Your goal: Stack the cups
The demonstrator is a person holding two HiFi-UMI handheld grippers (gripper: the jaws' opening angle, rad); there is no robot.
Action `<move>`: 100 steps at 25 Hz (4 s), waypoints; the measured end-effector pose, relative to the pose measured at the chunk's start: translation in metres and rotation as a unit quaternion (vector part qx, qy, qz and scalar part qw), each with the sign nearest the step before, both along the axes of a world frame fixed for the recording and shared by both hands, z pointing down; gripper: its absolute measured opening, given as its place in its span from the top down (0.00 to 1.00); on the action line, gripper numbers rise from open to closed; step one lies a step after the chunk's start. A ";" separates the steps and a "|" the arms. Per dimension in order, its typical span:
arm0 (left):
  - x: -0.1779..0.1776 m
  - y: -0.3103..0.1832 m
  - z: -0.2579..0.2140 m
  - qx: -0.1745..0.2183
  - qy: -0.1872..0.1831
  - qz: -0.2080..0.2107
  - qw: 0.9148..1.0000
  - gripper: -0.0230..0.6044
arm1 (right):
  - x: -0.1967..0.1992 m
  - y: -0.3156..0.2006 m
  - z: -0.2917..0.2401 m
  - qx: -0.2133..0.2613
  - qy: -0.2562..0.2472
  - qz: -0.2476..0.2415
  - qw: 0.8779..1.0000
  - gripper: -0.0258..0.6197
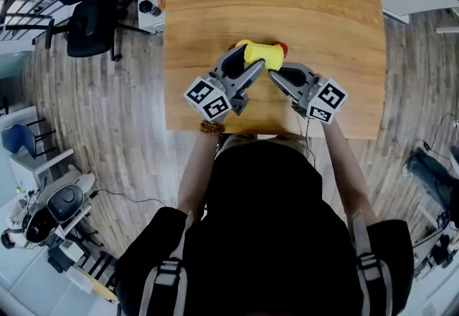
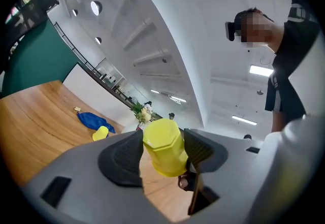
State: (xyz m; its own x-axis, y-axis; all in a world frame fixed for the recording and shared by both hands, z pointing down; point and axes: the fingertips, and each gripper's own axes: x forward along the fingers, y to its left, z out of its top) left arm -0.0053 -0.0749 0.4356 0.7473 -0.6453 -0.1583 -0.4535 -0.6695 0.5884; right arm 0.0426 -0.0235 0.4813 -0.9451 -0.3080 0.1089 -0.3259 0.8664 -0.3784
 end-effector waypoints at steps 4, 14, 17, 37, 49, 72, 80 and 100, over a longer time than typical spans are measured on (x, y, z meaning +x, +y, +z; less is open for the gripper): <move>0.000 0.004 0.000 0.011 -0.027 -0.008 1.000 0.54 | 0.001 0.005 0.008 0.015 0.042 -0.008 0.999 0.89; 0.027 0.015 0.041 0.089 -0.282 0.007 0.955 0.54 | 0.005 -0.012 0.029 0.192 0.312 -0.001 0.930 0.45; 0.038 0.019 0.040 0.102 -0.296 0.011 0.950 0.54 | -0.008 -0.011 0.035 0.201 0.323 -0.017 0.925 0.43; -0.013 0.012 0.055 0.056 -0.299 -0.055 0.951 0.54 | 0.003 -0.077 0.082 0.146 0.287 0.125 0.938 0.52; -0.022 0.018 0.066 0.039 -0.300 -0.062 0.951 0.54 | 0.006 -0.085 0.141 0.122 0.340 0.114 0.925 0.52; -0.018 0.018 0.070 0.039 -0.293 -0.059 0.953 0.54 | 0.018 -0.071 0.117 0.110 0.294 0.097 0.945 0.43; -0.019 0.014 0.073 0.039 -0.287 -0.064 0.955 0.54 | 0.063 -0.128 0.077 0.119 0.244 0.152 0.950 0.43; -0.034 0.011 0.081 0.025 -0.297 -0.085 0.951 0.57 | 0.047 -0.289 0.129 0.120 0.332 0.130 0.926 0.50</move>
State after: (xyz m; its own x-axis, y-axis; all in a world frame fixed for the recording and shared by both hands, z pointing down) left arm -0.0396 -0.0643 0.5163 0.6003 -0.7674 0.2255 -0.7998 -0.5778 0.1630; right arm 0.0900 -0.3127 0.6099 -0.5848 -0.6061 0.5391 -0.6268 0.7595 0.1740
